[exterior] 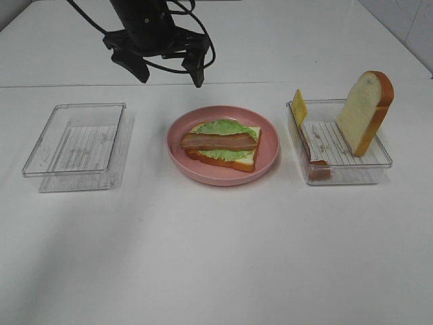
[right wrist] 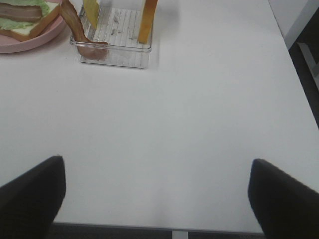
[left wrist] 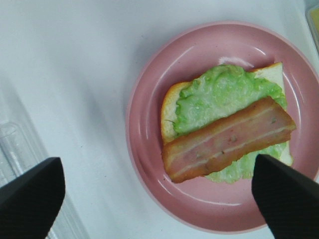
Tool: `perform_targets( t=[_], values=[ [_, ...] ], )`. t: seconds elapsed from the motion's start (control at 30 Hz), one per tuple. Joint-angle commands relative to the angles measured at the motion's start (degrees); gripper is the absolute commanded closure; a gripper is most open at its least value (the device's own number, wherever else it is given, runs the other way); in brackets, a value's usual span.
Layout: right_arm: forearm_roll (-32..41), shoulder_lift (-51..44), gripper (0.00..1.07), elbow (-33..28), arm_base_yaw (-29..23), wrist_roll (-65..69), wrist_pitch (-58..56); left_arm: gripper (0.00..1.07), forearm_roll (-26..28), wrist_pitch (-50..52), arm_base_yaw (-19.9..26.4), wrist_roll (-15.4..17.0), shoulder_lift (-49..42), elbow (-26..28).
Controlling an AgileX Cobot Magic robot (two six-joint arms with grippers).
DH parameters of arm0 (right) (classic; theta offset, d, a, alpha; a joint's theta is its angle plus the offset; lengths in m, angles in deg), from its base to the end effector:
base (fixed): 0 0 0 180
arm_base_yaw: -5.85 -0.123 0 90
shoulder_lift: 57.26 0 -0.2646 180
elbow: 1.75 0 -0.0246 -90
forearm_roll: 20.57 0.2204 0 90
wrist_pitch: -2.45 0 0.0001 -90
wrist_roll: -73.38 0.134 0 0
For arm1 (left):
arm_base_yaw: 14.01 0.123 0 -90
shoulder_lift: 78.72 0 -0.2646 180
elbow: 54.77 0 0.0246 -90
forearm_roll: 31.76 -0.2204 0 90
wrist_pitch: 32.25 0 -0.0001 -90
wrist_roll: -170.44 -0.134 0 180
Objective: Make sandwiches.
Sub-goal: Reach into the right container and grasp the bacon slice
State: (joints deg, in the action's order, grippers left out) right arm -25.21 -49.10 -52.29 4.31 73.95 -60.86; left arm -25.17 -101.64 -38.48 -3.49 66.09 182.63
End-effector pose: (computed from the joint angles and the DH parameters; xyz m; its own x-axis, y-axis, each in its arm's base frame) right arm 0.0272 -0.0090 0.2253 -0.5295 -0.0407 -0.8473 0.0205 0.9979 -0.0607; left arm 0.4382 -0.2152 0.1876 -0.8926 0.2467 -0.3773 0.3236 0.9333 -0.1554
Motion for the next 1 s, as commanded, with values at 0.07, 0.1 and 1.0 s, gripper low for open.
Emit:
perform_targets(
  t=[0.07, 0.1, 1.0],
  values=[
    [-0.2, -2.0, 0.11, -0.1, 0.3, -0.6, 0.3, 0.13, -1.2, -6.1, -0.2, 0.0, -5.8, -2.3],
    [-0.2, -2.0, 0.11, -0.1, 0.3, -0.6, 0.3, 0.13, -2.6, -6.1, -0.2, -0.1, -8.1, -4.0],
    [-0.2, -1.9, 0.11, -0.1, 0.3, -0.6, 0.3, 0.13, -13.3, -6.0, 15.4, 1.3, -51.3, -53.6]
  ],
)
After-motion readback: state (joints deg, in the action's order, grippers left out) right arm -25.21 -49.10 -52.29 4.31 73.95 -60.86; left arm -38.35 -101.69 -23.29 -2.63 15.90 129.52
